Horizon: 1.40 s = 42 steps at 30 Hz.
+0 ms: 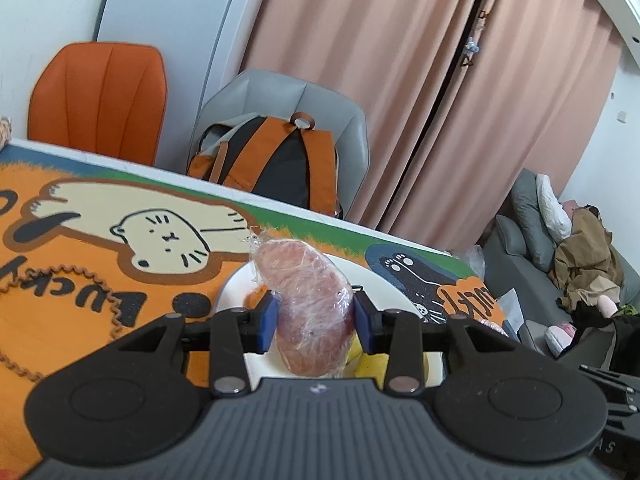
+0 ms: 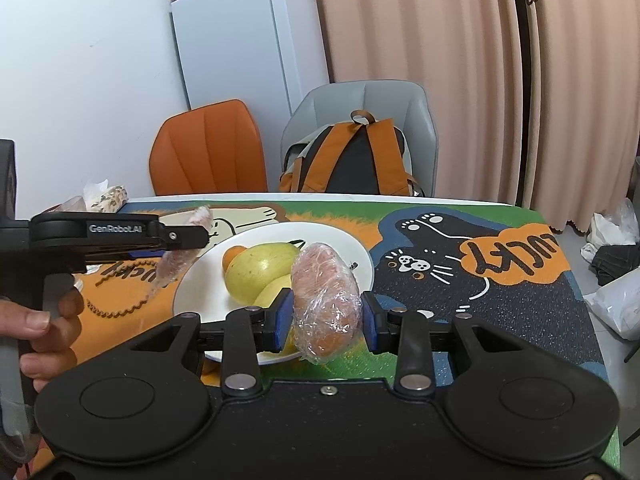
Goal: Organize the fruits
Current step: 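Carry both wrapped pink items over the white plate with both grippers, then open the left gripper over the plate while the right gripper releases its wrapped item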
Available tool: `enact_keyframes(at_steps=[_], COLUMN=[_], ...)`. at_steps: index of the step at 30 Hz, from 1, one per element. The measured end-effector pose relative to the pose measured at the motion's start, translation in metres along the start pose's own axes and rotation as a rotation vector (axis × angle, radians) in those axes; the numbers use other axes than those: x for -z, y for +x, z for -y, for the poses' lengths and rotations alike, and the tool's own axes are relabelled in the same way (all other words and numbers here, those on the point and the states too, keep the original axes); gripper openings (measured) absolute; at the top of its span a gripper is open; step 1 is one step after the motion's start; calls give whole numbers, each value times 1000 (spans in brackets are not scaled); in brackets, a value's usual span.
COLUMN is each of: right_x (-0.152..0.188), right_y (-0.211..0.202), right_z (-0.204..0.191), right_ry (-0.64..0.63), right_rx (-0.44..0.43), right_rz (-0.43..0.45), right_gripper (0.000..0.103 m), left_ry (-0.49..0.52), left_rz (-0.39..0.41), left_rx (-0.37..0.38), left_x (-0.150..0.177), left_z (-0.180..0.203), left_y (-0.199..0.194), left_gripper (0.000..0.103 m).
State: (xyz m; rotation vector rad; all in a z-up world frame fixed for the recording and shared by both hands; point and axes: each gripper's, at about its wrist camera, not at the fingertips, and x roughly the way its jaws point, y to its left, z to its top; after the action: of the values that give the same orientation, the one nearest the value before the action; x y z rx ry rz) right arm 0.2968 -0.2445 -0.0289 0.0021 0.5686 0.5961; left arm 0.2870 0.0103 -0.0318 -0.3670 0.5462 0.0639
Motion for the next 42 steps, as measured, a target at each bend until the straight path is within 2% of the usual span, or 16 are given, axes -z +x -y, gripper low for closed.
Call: enact_keyframes(at_steps=[1, 5, 30, 36, 38, 40, 42], right_x=[-1, -1, -36, -41, -43, -45, -46], right_y=[1, 5, 56, 69, 72, 75, 75], right_z=[1, 4, -8, -10, -11, -8, -2], right_ry=[2, 6, -21, -18, -14, 9, 46], right_rx=[0, -3, -17, -14, -9, -20, -9], right_rz=[-1, -6, -13, -12, 0, 21, 12], right_gripper=[34, 34, 34, 34, 34, 42, 44], left_ry=[-10, -15, -27, -40, -41, -43, -45], left_rz=[-12, -44, -41, -32, -33, -35, -40], left_rx=[-6, -19, -126, -156, -166, -178, -185], left_x=[0, 3, 5, 5, 5, 6, 7], left_z=[0, -3, -50, -62, -66, -68, -69], left_y=[4, 10, -22, -32, -34, -34, -35], left_gripper=[39, 52, 70, 79, 84, 87, 88])
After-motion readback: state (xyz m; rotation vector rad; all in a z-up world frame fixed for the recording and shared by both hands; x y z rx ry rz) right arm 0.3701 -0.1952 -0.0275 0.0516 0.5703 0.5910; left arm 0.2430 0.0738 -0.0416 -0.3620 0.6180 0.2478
